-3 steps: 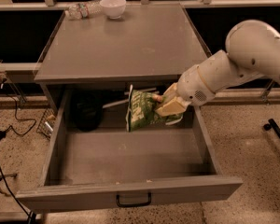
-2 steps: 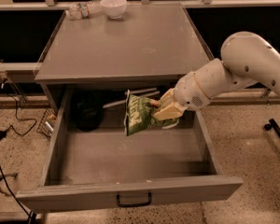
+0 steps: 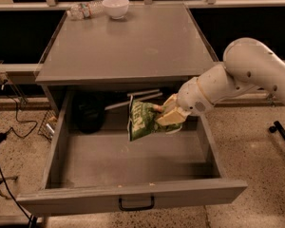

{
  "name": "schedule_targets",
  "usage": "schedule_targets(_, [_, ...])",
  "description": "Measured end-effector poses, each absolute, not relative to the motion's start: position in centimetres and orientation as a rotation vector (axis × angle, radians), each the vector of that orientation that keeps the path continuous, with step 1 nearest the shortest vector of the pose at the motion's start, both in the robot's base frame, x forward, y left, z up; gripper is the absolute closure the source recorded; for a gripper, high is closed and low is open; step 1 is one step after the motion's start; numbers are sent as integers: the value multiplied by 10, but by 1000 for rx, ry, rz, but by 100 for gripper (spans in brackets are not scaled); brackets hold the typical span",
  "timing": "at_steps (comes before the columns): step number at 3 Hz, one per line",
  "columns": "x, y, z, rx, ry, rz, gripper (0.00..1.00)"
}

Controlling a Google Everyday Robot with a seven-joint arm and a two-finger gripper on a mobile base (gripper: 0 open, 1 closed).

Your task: Place green jalapeno chip bag into top drawer

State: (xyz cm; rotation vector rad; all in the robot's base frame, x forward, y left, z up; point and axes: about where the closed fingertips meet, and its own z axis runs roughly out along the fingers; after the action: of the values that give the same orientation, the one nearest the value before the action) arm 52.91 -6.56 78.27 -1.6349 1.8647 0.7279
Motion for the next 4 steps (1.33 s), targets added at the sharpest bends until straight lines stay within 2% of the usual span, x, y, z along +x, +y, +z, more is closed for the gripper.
schedule_targets(4, [531, -65, 688, -1575, 1807, 845, 100])
